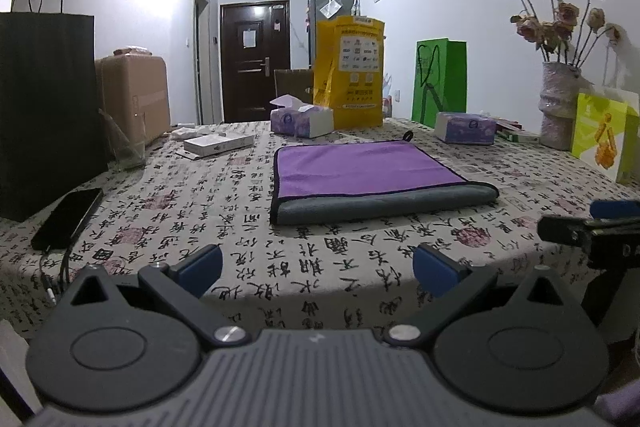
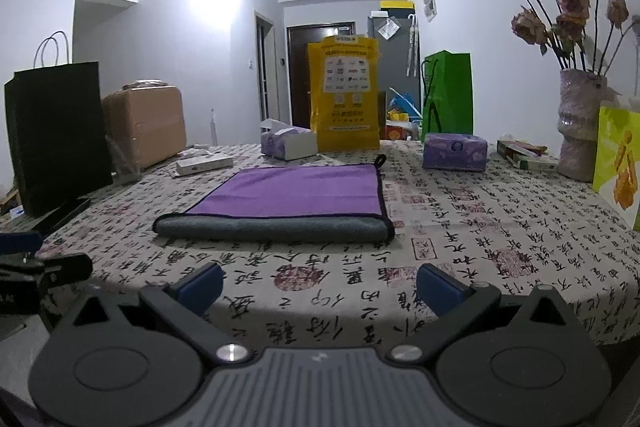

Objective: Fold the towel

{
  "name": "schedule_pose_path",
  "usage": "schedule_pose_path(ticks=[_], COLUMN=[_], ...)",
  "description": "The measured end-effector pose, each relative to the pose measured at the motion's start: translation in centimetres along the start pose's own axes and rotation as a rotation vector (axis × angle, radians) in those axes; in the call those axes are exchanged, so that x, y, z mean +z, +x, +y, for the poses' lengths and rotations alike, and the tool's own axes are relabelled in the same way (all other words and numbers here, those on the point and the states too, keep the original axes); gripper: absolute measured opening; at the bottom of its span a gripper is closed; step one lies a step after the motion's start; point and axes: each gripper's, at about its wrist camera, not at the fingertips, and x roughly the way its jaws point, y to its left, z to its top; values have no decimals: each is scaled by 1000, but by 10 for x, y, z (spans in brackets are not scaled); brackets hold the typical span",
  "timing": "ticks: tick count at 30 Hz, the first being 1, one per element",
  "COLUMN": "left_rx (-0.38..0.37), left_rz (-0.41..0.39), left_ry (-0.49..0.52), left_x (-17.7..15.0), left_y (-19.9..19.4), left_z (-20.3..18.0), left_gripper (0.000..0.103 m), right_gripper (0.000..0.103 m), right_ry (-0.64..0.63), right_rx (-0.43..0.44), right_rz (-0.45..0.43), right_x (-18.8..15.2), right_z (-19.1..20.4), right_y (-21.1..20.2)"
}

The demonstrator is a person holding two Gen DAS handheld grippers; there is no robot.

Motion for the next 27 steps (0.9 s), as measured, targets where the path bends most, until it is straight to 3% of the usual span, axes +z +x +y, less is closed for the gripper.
schedule_pose_path(ticks=[8, 18, 21, 23, 25, 27], left_rx=[-10, -59, -64, -88, -117, -121], left_rz=[46, 80, 97, 131, 163, 171], left_ry=[-34, -29, -4, 6, 10, 2], left_x=[8, 33, 40, 42, 43, 43], left_y=[38, 104, 130, 148, 165, 174], left_z=[7, 21, 27, 31, 35, 37], left_gripper=[103, 103, 91, 79, 67, 65], right_gripper=[103, 102, 91, 76, 70, 64], right_ry=[87, 10, 9, -20, -64, -90], right_rx=[7, 48, 77, 86, 91, 98], right_rz=[-16, 17, 33, 40, 45, 55], right_x=[-6, 15, 27, 35, 43, 50], right_z=[-22, -43, -55, -58, -60, -62], right_y=[27, 73, 93, 107, 122, 137])
